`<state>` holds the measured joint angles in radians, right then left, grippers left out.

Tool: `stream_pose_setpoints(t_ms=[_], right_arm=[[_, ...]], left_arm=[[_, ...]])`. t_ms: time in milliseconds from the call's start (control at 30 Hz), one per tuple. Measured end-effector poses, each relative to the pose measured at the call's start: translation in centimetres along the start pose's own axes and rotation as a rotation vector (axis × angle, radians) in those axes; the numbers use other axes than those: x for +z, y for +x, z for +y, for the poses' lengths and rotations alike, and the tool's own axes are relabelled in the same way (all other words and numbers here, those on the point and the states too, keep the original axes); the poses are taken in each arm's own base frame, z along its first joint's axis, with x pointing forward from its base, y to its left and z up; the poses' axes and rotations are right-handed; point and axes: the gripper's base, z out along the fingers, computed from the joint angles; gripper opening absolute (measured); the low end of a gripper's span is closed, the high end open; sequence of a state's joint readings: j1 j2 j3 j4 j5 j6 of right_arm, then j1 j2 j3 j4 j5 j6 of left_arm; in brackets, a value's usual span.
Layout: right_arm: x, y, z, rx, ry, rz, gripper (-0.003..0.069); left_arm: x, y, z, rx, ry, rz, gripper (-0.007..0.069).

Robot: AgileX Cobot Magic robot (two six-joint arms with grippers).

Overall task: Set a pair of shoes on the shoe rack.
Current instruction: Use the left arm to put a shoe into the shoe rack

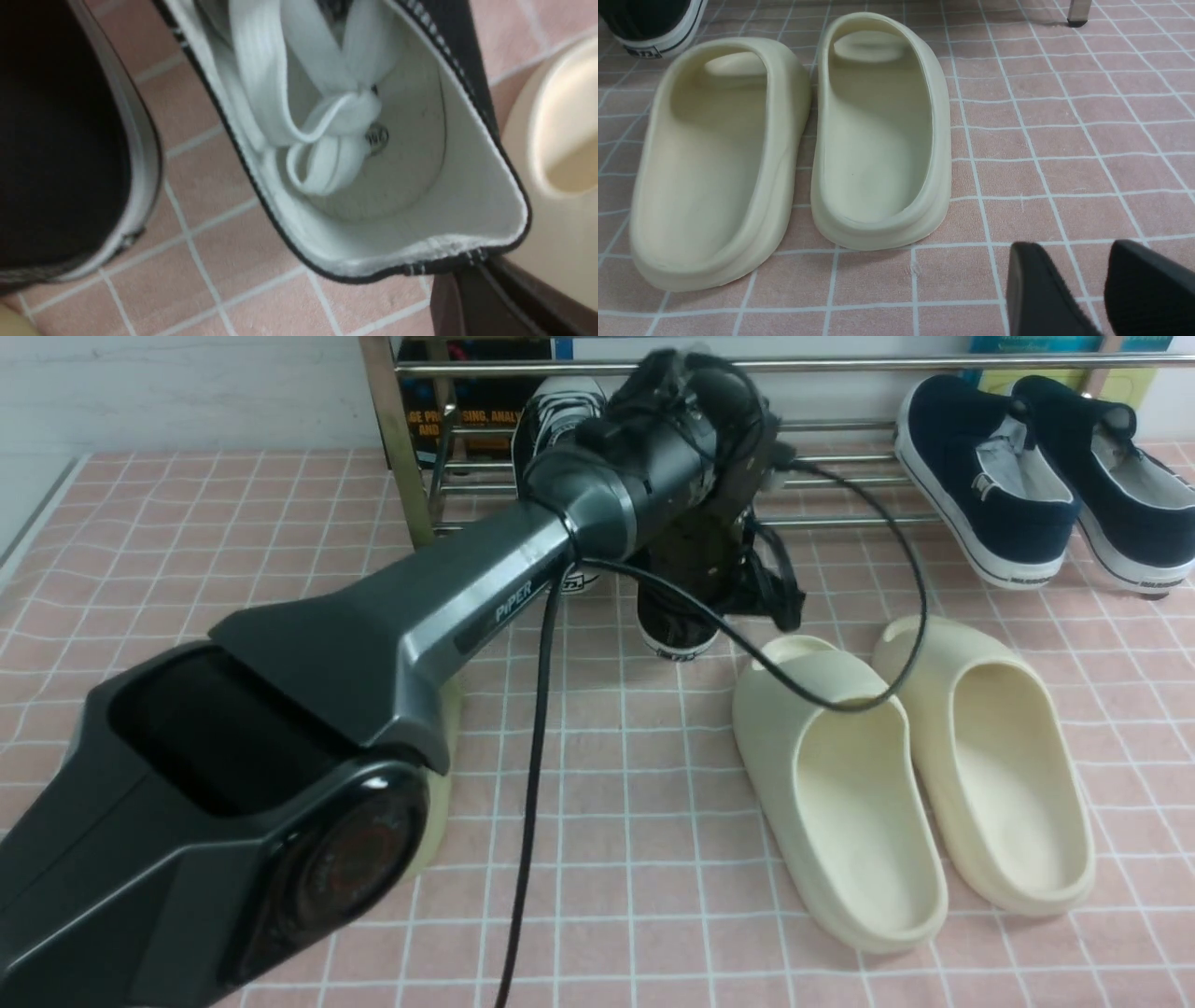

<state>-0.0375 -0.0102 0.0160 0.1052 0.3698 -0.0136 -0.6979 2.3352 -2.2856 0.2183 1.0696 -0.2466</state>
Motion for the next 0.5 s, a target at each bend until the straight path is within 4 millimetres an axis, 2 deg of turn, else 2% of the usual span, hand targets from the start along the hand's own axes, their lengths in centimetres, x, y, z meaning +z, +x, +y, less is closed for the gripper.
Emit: stream_pose_setpoints(t_ms=[167, 500], right_arm=[[0.0, 0.0, 0.0, 0.000, 0.000, 0.000, 0.0238], [0.0, 0.0, 0.0, 0.000, 0.000, 0.000, 0.0238]], left_arm=[[-1.1, -1.3, 0.3, -0.022, 0.017, -0.095, 0.0006], [-1.2, -2.6, 1.8, -0.115, 0.014, -0.223, 0.0008]])
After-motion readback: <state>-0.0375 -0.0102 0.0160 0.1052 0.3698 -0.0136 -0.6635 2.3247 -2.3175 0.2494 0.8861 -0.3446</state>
